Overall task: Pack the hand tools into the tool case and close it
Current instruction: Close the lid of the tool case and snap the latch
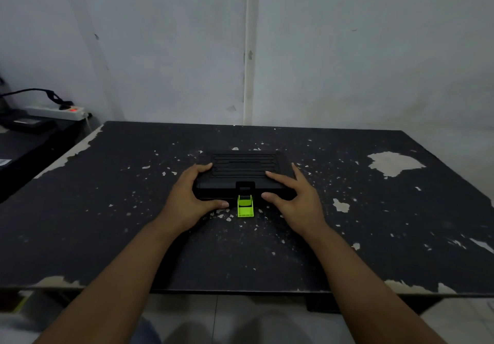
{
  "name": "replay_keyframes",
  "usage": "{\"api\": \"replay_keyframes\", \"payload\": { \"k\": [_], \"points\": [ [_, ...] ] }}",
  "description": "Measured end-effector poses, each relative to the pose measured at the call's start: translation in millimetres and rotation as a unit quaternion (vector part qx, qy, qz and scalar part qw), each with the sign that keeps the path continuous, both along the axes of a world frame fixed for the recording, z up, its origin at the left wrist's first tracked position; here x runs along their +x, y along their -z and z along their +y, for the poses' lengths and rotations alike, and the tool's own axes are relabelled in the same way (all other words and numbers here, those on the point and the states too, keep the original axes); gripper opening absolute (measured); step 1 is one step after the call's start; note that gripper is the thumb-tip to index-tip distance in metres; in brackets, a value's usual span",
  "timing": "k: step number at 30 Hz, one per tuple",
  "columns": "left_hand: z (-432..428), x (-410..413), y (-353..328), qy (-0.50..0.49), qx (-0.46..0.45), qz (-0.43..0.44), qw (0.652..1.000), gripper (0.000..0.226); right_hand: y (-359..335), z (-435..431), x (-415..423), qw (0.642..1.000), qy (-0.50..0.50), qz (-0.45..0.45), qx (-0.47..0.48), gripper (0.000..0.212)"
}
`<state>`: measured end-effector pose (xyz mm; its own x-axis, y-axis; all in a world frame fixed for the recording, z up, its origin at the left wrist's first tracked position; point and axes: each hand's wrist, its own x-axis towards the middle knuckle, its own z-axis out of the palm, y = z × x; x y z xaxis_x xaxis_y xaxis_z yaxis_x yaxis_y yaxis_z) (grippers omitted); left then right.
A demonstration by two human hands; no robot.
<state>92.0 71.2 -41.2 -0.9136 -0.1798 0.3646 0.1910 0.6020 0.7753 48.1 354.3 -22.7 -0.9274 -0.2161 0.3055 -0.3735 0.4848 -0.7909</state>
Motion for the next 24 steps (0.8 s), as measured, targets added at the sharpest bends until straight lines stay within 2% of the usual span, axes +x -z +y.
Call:
{"api": "replay_keyframes", "payload": {
  "k": [4, 8, 13, 15, 17, 21, 24],
  "points": [
    [-6.1, 0.8, -5.1, 0.012, -0.022, -0.019, 1.0, 0.095, 0.0, -2.2, 0.3, 1.0, 0.003, 0.011, 0.006, 0.051],
    [2.4, 0.4, -7.1, -0.026, -0.03, -0.001, 0.999, 0.1, 1.3, -3.1, -0.1, 0.999, 0.0, 0.035, 0.024, 0.05],
    [1.6, -0.8, -7.0, -0.047, -0.1, 0.003, 0.994, 0.101, 7.7, -1.6, -9.3, 0.997, -0.008, 0.055, 0.059, 0.046],
    [-0.6, 0.2, -3.2, -0.052, -0.124, 0.018, 0.991, 0.102, 11.5, -1.2, -14.1, 0.994, -0.007, 0.089, 0.066, 0.045],
    [-0.1, 0.2, -1.7, -0.053, -0.183, 0.068, 0.979, 0.094, 15.8, -1.4, -17.4, 0.988, -0.006, 0.131, 0.077, 0.044],
    [4.1, -4.8, -3.9, 0.029, -0.325, 0.154, 0.933, 0.067, 20.9, -4.0, -13.8, 0.98, 0.017, 0.159, 0.12, 0.045],
    [6.2, -5.7, -1.2, 0.026, -0.307, 0.155, 0.939, 0.064, 24.9, -2.9, -10.0, 0.968, 0.025, 0.19, 0.16, 0.05]
  ]
}}
